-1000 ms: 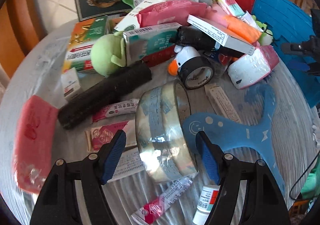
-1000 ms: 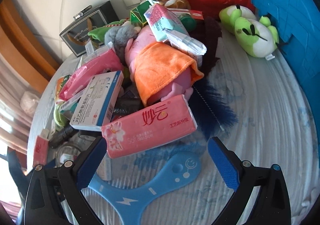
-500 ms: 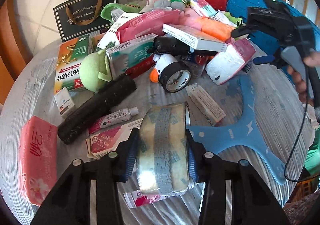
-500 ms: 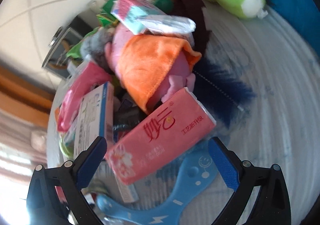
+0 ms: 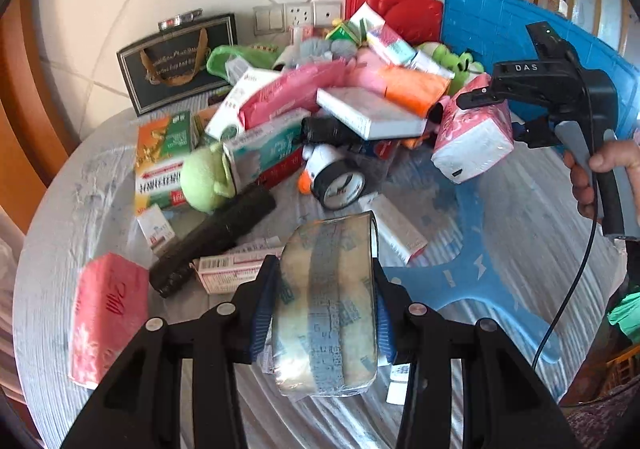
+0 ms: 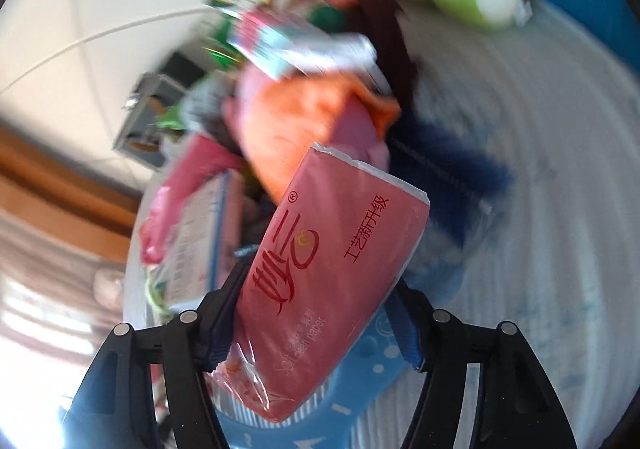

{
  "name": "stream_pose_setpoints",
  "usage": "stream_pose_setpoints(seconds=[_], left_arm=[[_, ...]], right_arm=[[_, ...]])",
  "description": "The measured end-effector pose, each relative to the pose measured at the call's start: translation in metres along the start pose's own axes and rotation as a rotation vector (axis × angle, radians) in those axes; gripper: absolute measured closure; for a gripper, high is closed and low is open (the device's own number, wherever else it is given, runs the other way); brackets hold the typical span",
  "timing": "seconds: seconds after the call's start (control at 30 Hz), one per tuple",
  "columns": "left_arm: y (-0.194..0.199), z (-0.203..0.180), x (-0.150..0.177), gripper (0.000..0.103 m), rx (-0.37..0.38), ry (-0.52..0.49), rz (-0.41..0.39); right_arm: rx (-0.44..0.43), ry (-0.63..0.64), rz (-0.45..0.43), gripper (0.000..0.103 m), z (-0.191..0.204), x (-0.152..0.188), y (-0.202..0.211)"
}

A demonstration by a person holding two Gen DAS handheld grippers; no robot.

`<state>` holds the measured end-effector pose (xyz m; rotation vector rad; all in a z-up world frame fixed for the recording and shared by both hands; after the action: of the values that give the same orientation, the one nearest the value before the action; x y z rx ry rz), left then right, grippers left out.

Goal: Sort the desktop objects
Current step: 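Close left tool on the tape roll while right tool grips the pink tissue pack, then carry tape roll and tissue pack over the blue bin and open both tools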

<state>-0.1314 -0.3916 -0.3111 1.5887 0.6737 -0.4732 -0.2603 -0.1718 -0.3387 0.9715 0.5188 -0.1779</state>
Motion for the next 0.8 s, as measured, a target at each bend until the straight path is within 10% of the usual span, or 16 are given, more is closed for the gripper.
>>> stream_pose_setpoints(seconds=[0.4,0.8], left_arm=[[0.063,-0.081,-0.075,0.061,0.079,-0.154,-0.196],[0.104,-0.279,-0.177,0.061,0.238,-0.263,-0.414]], right_arm=[[0.015,0.226,-0.260,0.038,0.058,-0.039,0.137],[0.103,0.342,-0.579,0.038,0.018,-0.074,0.345]])
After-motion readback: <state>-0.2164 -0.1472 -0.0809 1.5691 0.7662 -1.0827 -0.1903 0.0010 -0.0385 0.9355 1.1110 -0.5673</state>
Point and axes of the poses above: each gripper's, at about its wrist camera, not at the fingertips, and y roughly against the way its jaws point, z to its left, x to its underside, the point moved 5 cm from there along -y, roughly the way its jaws point, and after that the axes turned 12 degrees about y, right-handed, at the moved point
